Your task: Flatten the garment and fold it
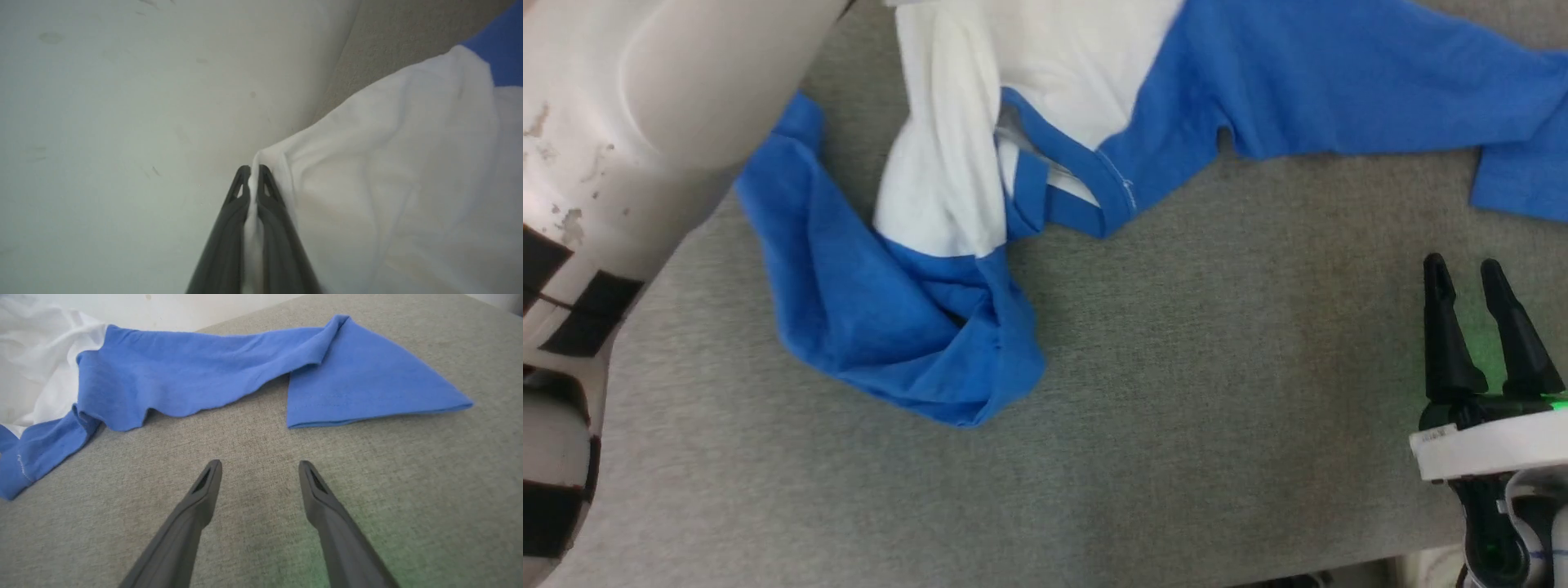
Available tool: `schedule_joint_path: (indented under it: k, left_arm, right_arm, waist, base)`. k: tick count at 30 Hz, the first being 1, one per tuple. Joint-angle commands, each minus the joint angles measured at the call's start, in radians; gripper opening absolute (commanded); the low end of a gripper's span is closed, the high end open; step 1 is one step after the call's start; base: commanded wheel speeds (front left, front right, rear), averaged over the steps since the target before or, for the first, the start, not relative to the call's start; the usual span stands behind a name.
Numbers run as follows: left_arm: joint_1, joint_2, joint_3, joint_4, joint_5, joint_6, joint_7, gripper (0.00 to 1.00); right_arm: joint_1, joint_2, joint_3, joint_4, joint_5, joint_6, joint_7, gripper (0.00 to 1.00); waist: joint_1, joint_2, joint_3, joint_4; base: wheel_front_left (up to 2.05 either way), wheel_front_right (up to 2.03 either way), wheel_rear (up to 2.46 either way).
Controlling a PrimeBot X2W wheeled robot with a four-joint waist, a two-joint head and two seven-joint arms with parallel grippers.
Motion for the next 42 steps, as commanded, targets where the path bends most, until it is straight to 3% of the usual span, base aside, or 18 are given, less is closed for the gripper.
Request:
schedule_joint_path:
  k: [1,2,4,5,6,7,15,22,29,34,35,38,42]
  left_arm:
    - [0.018,0.0,0.0,0.036,-0.013,-0.002,-0.007,0.0]
    - [0.03,-0.003,0.005,0.056,-0.026,0.005,-0.011,0.0]
    - [0.054,-0.01,0.021,0.087,-0.052,0.022,-0.017,0.31]
    - [0.064,-0.016,0.032,0.099,-0.067,0.034,-0.02,0.39]
    - [0.072,-0.024,0.047,0.108,-0.084,0.05,-0.027,0.58]
    - [0.078,-0.032,0.061,0.114,-0.097,0.066,-0.033,1.0]
    - [0.098,-0.105,0.14,0.09,-0.182,0.141,-0.136,1.0]
    - [0.232,-0.123,0.201,-0.058,-0.267,0.219,-0.219,1.0]
    - [0.476,-0.041,0.218,-0.323,-0.302,0.341,-0.202,1.0]
    - [0.719,0.075,0.199,-0.575,-0.298,0.462,-0.136,1.0]
    - [0.809,0.129,0.175,-0.653,-0.282,0.5,-0.103,1.0]
    - [0.927,0.177,0.128,-0.736,-0.274,0.536,-0.065,1.0]
    - [0.997,0.195,0.051,-0.745,-0.255,0.523,-0.04,1.0]
  right_arm:
    - [-0.023,-0.006,0.009,0.015,0.009,-0.001,-0.014,1.0]
    - [-0.028,-0.01,0.013,0.025,0.012,-0.001,-0.019,1.0]
    - [-0.037,-0.019,0.02,0.04,0.015,-0.001,-0.026,1.0]
    - [-0.041,-0.025,0.023,0.045,0.016,-0.001,-0.029,1.0]
    - [-0.045,-0.031,0.025,0.048,0.018,-0.001,-0.032,1.0]
    - [-0.048,-0.038,0.027,0.05,0.018,-0.001,-0.034,1.0]
    - [-0.036,-0.07,0.028,0.051,0.008,-0.001,-0.034,1.0]
    - [0.038,-0.044,-0.001,0.031,-0.026,-0.001,-0.002,1.0]
    - [0.111,-0.014,-0.027,-0.011,-0.062,-0.001,0.035,1.0]
    - [0.145,0.0,-0.034,-0.043,-0.079,-0.001,0.061,1.0]
    - [0.152,0.003,-0.034,-0.053,-0.082,-0.001,0.069,1.0]
    - [0.159,0.005,-0.038,-0.066,-0.085,-0.001,0.08,1.0]
    - [0.161,0.006,-0.043,-0.083,-0.089,-0.001,0.095,1.0]
  waist:
    - [-0.0001,0.0,0.076,-0.063]
    - [-0.0001,0.0,0.079,-0.063]
    - [-0.0001,0.0,0.083,-0.057]
    - [-0.0001,0.0,0.084,-0.052]
    - [-0.0001,0.0,0.083,-0.045]
    - [-0.0001,0.0,0.081,-0.038]
    - [-0.0001,0.0,-0.014,0.043]
    - [-0.0001,0.0,-0.164,0.122]
    - [-0.0001,0.0,-0.264,0.187]
    - [-0.0001,0.0,-0.305,0.231]
    - [-0.0001,0.0,-0.313,0.245]
    - [-0.0001,0.0,-0.311,0.263]
    - [-0.0001,0.0,-0.292,0.28]
  base:
    - [0.0,0.0,0.0]
    - [0.0,0.0,0.0]
    - [0.0,0.0,0.0]
    - [0.0,0.0,0.0]
    - [0.0,0.0,0.0]
    - [0.0,0.0,0.0]
    - [0.0,0.0,0.0]
    - [0.0,0.0,0.0]
    - [0.0,0.0,0.0]
    - [0.0,0.0,0.0]
    - [0.0,0.0,0.0]
    - [0.0,0.0,0.0]
    - [0.0,0.0,0.0]
